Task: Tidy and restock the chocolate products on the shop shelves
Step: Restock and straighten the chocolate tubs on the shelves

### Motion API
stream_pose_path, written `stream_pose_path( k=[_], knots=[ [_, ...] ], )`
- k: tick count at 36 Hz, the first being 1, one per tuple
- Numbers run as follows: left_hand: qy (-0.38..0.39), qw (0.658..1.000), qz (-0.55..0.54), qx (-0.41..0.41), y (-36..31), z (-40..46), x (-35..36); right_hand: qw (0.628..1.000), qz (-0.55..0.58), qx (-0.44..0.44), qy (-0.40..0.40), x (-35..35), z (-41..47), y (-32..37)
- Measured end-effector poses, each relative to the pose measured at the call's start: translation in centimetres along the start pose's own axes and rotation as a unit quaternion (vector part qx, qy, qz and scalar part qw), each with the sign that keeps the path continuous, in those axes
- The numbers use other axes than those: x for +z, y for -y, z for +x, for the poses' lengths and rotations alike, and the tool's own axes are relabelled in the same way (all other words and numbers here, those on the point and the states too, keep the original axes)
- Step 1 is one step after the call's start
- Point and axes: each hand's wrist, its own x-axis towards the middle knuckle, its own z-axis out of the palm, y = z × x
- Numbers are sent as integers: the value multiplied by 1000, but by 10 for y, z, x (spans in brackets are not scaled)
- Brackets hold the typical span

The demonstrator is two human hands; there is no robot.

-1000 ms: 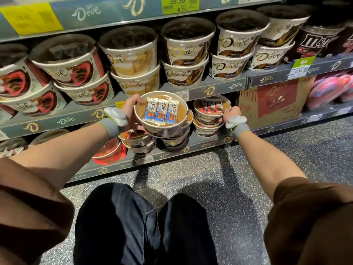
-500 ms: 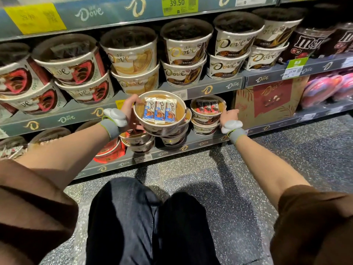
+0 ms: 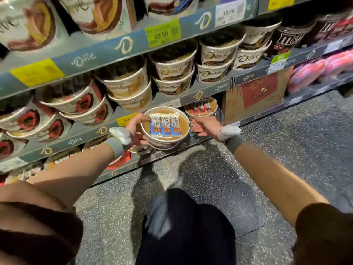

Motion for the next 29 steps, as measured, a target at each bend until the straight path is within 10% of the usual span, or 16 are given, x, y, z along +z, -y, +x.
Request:
stream_pose_path(
  k=[8, 29],
  knots=[
    [40, 997, 48, -33, -42, -54, 27, 995, 37, 91, 27, -1, -70, 47],
    [28, 997, -65, 17, -168, -252, 68, 991, -38, -102, -83, -40, -284, 208]
  ],
)
